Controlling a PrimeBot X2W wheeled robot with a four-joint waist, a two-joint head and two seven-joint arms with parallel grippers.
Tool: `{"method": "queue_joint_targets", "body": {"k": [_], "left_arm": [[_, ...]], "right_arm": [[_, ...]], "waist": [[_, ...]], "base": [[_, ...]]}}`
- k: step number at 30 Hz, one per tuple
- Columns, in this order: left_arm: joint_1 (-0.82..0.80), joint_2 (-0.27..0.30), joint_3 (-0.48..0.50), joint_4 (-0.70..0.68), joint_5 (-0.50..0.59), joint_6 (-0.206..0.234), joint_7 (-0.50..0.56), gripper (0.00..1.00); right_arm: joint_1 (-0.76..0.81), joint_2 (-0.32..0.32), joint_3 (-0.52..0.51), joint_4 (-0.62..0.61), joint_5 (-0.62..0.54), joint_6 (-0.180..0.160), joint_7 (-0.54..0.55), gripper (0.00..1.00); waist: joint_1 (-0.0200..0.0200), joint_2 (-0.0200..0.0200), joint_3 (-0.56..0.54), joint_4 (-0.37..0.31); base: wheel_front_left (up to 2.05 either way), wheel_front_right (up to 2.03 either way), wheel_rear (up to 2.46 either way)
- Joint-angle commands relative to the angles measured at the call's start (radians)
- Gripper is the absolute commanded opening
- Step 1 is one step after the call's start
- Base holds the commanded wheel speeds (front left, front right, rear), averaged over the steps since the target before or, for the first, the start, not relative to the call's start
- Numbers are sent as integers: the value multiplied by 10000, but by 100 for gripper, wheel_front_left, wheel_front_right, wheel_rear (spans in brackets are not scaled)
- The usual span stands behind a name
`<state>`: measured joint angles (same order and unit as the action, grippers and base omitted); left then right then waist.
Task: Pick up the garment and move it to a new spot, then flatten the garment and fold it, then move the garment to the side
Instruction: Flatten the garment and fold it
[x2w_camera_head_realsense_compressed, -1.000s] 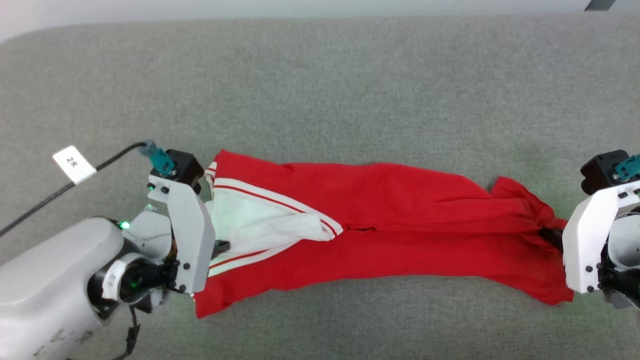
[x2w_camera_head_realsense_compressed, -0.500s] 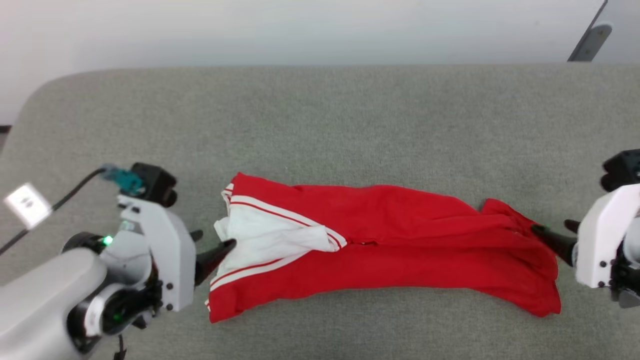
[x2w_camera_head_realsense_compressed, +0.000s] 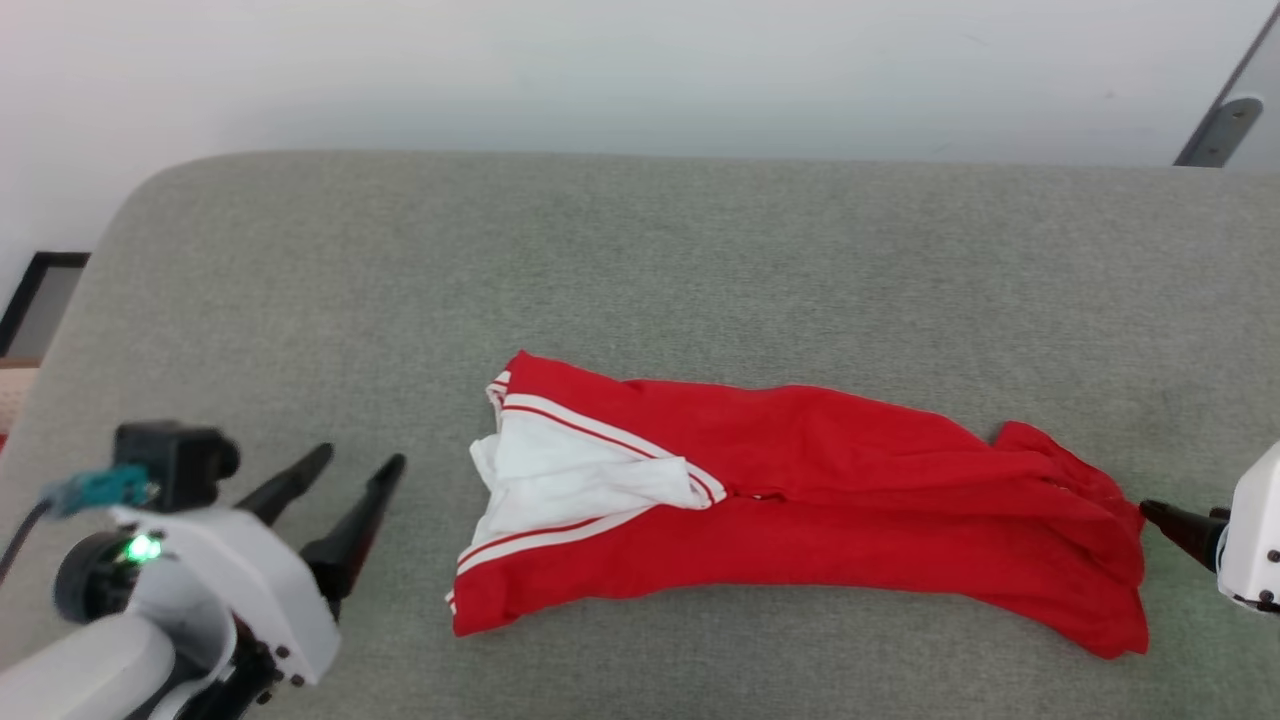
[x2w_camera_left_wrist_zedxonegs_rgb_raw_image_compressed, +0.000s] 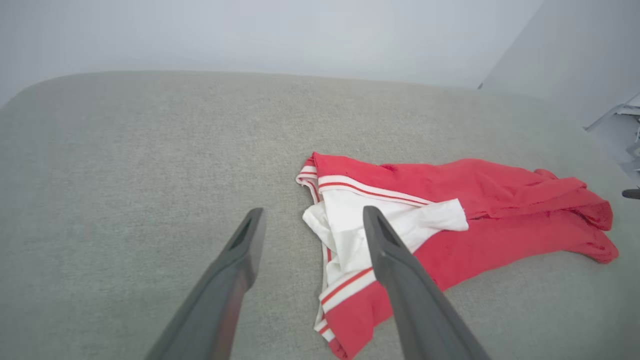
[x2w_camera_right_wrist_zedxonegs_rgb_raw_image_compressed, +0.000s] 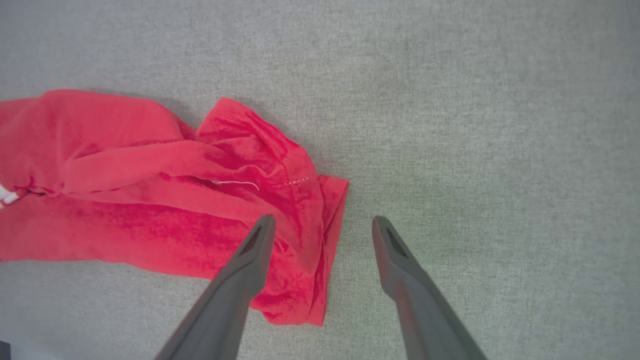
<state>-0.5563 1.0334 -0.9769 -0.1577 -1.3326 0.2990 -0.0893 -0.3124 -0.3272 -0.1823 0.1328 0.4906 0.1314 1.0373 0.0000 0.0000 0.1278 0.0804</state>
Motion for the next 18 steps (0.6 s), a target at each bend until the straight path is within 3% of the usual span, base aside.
{"method": "queue_joint_targets", "body": {"k": [1,5,10,13,18], "left_arm": [[236,49,76,-4,102,91,-318,100],[814,46,390,227,102,262,-1336,100],[1566,-263,1288,602,386,376,-1734,100],[2193,-841,2555,851,984,399,-1746,100],[3644,-1913,4329,1219,2083,-18,-1740,100]], "right_arm": [[77,65,-120,134,31,-17,23,100],[-16,194,-249,673,25,-17,111,100],[-233,329,-276,1422,-45,-17,-25,100],[-392,369,-285,1922,-156,-17,-279,100],[-655,314,-145,2908,-438,-17,-505,100]], "waist": [[0,0,16,93],[0,0,62,269],[0,0,118,524],[0,0,156,684],[0,0,203,869]], "base": [[0,0,0],[0,0,0],[0,0,0],[0,0,0],[0,0,0]]}}
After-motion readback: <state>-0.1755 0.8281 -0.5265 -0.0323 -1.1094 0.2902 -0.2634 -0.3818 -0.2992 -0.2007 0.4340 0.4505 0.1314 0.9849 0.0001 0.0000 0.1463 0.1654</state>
